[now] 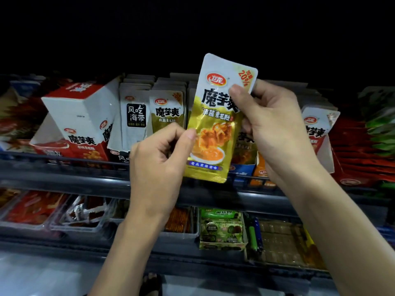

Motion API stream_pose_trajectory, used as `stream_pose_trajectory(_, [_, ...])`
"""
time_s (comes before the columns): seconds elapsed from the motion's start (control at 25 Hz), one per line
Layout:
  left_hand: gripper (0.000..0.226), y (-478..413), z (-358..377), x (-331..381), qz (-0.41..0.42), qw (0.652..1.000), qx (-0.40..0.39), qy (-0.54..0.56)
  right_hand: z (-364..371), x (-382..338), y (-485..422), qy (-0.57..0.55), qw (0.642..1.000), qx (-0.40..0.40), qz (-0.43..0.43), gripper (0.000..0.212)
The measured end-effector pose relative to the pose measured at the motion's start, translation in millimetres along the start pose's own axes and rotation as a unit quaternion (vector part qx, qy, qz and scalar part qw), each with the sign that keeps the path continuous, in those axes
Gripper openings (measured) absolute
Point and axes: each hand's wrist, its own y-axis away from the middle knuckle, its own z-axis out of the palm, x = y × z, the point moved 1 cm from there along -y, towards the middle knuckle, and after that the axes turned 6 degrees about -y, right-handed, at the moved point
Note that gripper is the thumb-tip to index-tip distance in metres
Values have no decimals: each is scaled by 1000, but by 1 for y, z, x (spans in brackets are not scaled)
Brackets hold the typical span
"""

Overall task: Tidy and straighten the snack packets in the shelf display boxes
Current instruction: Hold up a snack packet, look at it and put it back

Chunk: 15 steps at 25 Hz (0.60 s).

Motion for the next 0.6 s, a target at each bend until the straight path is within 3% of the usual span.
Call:
stream_pose_trajectory(0.08, [34, 0, -4, -3, -20, 994, 53, -89, 8, 5, -4, 20, 1000, 6, -14, 15])
stream_pose_trajectory(0.32, [5, -6, -25, -10, -95, 972, 158, -146, 37, 16, -18, 11, 993, 73, -87, 10])
stream_pose_trajectory(0.44, [6, -10, -32, -18, -152, 960, 114, -205, 51, 24, -24, -25, 988, 95, -123, 8])
stream_pose_trajectory(0.6, [12, -8, -32, -20, -172, 931, 1, -323, 70, 52, -27, 49, 990, 82, -100, 9])
